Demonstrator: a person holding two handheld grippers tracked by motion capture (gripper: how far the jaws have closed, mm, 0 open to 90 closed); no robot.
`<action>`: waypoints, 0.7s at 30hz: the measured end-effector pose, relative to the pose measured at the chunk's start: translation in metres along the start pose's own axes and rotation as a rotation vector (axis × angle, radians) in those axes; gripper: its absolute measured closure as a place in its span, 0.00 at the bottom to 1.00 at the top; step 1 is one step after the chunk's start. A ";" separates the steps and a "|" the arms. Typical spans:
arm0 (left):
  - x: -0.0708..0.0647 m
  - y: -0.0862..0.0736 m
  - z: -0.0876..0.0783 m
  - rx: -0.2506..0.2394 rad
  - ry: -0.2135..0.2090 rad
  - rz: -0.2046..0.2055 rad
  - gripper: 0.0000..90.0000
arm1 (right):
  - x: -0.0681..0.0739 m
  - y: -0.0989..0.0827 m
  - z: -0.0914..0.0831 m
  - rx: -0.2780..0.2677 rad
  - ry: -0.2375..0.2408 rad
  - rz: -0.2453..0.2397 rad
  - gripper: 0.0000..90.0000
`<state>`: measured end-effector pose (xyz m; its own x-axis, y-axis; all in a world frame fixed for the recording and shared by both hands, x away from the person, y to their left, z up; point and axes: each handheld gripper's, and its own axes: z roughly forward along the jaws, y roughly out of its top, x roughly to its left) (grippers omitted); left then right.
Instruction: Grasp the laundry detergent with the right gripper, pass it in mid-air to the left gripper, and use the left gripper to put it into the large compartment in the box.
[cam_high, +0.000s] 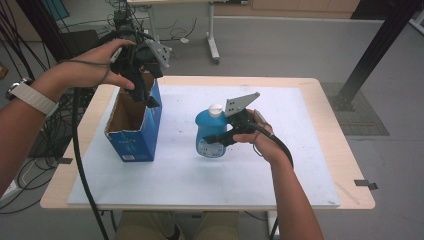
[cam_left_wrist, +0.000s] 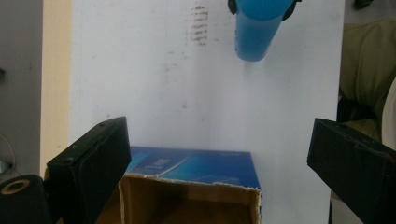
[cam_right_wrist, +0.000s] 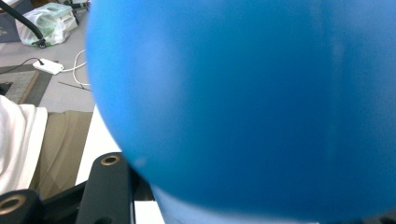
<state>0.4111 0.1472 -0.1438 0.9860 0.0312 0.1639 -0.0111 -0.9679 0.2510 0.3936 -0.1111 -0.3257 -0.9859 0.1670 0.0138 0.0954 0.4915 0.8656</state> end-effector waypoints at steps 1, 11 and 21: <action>-0.001 0.002 0.000 -0.003 -0.004 0.003 0.07 | 0.001 0.001 -0.001 0.001 0.000 0.001 0.48; -0.012 0.018 0.001 -0.009 -0.040 0.033 0.07 | 0.004 0.012 -0.006 0.010 0.009 0.003 0.48; -0.016 0.026 0.003 -0.008 -0.061 0.042 0.07 | 0.005 0.023 -0.005 0.012 0.023 -0.005 0.48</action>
<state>0.3957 0.1204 -0.1426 0.9930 -0.0251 0.1157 -0.0538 -0.9661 0.2525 0.3906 -0.1037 -0.3030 -0.9892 0.1452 0.0211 0.0921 0.5028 0.8595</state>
